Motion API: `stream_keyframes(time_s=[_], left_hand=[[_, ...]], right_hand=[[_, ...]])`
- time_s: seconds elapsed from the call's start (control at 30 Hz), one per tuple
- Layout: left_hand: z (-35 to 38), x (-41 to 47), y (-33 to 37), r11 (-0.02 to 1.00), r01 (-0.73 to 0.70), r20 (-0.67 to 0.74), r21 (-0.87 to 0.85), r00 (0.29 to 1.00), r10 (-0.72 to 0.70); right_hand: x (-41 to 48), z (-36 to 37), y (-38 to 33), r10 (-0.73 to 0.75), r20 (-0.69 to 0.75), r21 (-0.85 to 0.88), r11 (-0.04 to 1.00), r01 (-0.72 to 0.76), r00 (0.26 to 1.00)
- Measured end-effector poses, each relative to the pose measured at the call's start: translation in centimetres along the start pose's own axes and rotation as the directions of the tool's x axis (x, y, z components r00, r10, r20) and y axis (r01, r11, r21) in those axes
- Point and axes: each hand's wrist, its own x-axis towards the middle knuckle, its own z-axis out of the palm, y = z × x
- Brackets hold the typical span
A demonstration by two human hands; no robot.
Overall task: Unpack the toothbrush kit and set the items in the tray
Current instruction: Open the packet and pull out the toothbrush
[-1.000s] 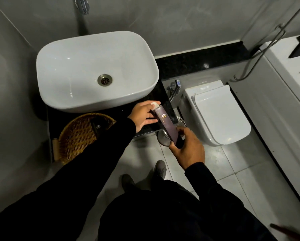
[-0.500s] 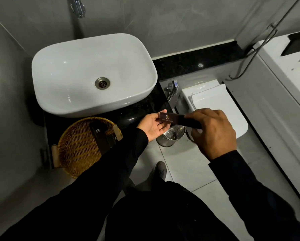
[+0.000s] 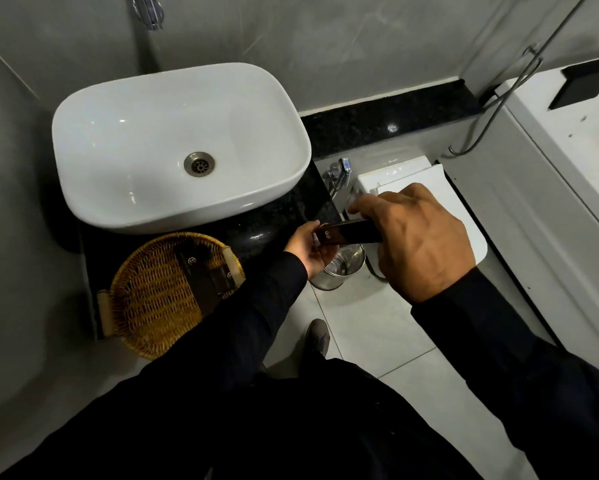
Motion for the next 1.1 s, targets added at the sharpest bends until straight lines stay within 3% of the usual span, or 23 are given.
stream_keyframes(time_s=[0.37,0.63,0.87,1.03,1.1], left_hand=[[-0.8,2.7,0.7,0.996,0.015,-0.088,0.092,0.996,-0.007],[-1.2,3.4,0.9,0.999,-0.003,0.0,0.053,1.0,0.003],[-1.4,4.3,1.3,0.993,-0.032,-0.033,0.116,0.999,0.036],[-1.6,4.7,1.7,0.986,-0.063,-0.093,0.156,0.993,0.078],[-1.6,4.7,1.9,0.984,-0.064,-0.093,0.167,0.992,0.08]], right_hand=[[-0.7,-2.8,-1.6,-0.015,-0.025,0.005,1.0,0.015,1.0],[0.2,-3.4,1.1,0.106,-0.089,0.122,0.988,-0.095,0.99],[0.3,-3.8,3.2,0.232,-0.056,0.185,0.958,-0.218,0.971],[0.9,-4.0,5.1,0.283,-0.049,0.295,0.92,-0.257,0.958],[1.5,-3.3,6.0,0.342,-0.019,0.432,0.85,-0.301,0.939]])
